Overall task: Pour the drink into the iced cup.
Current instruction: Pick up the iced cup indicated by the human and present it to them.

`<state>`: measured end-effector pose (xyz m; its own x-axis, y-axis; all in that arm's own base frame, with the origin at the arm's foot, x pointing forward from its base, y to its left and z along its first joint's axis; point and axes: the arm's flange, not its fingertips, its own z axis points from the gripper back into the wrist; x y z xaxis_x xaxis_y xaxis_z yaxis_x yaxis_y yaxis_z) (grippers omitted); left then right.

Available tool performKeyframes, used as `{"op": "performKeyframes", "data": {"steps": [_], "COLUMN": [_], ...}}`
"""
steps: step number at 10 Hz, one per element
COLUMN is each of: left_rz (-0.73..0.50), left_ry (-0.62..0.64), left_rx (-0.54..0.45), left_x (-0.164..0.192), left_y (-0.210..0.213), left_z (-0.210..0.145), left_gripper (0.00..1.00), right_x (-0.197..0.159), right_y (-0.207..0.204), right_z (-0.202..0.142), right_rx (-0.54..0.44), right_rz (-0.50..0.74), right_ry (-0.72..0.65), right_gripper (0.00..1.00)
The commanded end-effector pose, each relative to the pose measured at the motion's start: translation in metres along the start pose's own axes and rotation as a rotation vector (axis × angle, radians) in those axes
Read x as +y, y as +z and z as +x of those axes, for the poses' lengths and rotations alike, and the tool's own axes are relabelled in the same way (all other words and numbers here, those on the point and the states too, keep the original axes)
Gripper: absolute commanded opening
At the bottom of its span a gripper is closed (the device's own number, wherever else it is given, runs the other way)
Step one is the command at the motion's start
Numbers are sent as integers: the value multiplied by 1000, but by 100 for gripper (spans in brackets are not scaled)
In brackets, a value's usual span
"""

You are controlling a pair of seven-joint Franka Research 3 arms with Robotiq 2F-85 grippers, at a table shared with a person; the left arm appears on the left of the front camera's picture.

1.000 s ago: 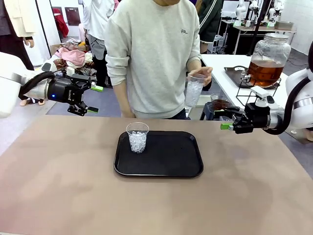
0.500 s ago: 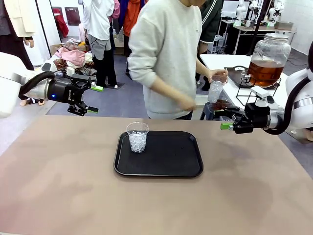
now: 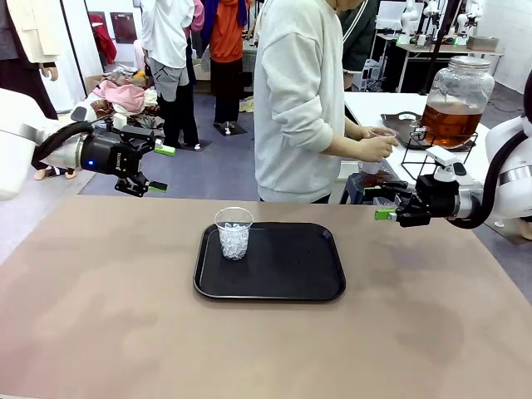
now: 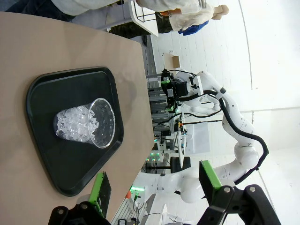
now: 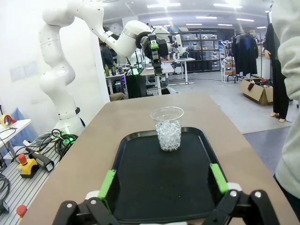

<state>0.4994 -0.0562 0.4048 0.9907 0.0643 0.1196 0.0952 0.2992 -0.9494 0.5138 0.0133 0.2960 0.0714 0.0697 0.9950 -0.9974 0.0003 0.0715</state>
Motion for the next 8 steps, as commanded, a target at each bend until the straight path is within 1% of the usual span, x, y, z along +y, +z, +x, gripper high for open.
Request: {"op": "performKeyframes", "data": {"steps": [1,8], "left_rz": [2,2], "left_ry": [-3,-3], "left_rx": [-3,-3], "left_x": [-1,-1], "left_y": [0,0], "left_z": [0,0], "left_gripper": [100,100], "right_x": [-2,-2], "right_y": [0,0], "right_z": [3,3], "right_rx": [2,2], "right_rz": [2,2], "right_ry": [1,1], "right_gripper": [100,100]}}
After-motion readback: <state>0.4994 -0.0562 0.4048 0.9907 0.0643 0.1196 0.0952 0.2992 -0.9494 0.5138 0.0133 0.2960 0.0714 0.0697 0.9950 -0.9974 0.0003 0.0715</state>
